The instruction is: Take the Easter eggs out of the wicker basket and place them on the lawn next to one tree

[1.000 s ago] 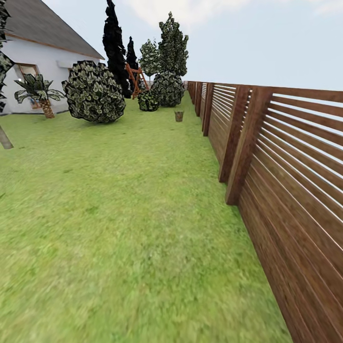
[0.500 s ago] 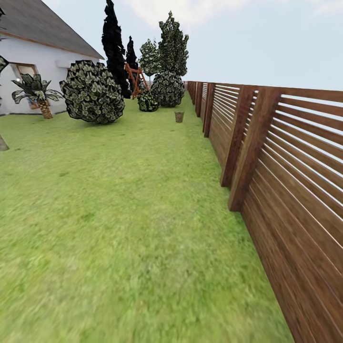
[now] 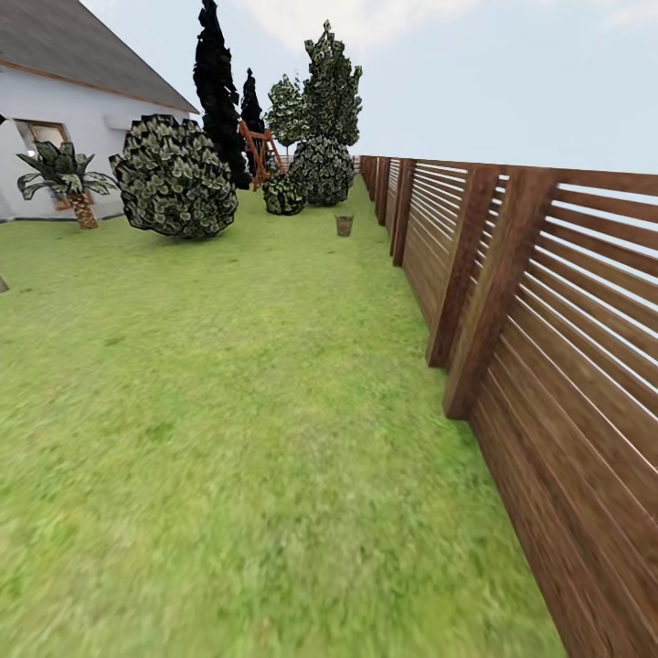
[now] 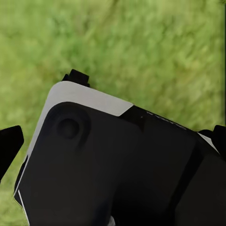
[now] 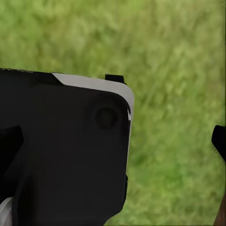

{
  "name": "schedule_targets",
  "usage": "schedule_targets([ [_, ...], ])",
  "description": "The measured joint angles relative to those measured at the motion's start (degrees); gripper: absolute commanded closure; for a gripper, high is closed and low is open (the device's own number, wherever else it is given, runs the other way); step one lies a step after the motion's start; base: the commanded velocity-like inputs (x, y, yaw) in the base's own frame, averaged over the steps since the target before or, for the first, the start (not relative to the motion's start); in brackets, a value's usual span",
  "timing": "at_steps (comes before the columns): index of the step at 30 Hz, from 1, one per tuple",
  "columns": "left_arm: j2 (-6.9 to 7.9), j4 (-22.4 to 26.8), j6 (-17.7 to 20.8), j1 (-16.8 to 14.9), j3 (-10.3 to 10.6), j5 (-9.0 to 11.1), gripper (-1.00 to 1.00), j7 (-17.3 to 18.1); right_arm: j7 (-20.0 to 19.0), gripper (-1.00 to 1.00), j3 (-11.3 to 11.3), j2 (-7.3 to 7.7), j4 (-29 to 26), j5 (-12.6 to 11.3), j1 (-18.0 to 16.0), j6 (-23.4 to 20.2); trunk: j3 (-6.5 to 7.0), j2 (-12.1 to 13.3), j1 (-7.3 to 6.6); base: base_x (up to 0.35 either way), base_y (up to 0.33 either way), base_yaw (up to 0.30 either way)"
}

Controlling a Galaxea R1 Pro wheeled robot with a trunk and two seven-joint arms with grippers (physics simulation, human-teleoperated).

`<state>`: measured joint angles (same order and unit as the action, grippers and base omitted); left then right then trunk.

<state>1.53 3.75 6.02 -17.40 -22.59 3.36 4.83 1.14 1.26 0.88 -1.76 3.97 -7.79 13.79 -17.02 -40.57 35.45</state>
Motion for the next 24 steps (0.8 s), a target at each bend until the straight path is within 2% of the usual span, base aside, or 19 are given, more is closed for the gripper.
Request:
schedule_targets([
  [3, 0.38, -0.03, 0.0, 0.0, -0.03, 0.19, -1.0, 0.0, 0.0, -1.0, -0.01, -0.05, 0.0, -0.02, 0.01, -0.01, 0.0, 0.0, 0.0, 0.333, 0.0, 0.0],
  [10, -0.33, 0.02, 0.0, 0.0, 0.01, 0.05, -1.0, 0.0, 0.01, -1.0, -0.01, 0.0, 0.0, -0.02, -0.03, 0.01, 0.0, 0.0, 0.0, 0.333, 0.0, 0.0],
  [18, 0.69, -0.05, 0.28, 0.0, -0.18, 0.41, -1.0, 0.05, 0.01, -1.0, -0.02, -0.02, 0.0, -0.02, -0.03, 0.0, 0.0, 0.0, 0.0, 0.333, 0.0, 0.0],
  [24, 0.84, -0.45, 0.15, 0.0, -0.1, 0.35, -1.0, 0.0, -0.2, -1.0, -0.02, -0.47, -0.01, 0.11, -0.01, -0.12, 0.0, 0.0, 0.0, 0.333, 0.0, 0.0],
])
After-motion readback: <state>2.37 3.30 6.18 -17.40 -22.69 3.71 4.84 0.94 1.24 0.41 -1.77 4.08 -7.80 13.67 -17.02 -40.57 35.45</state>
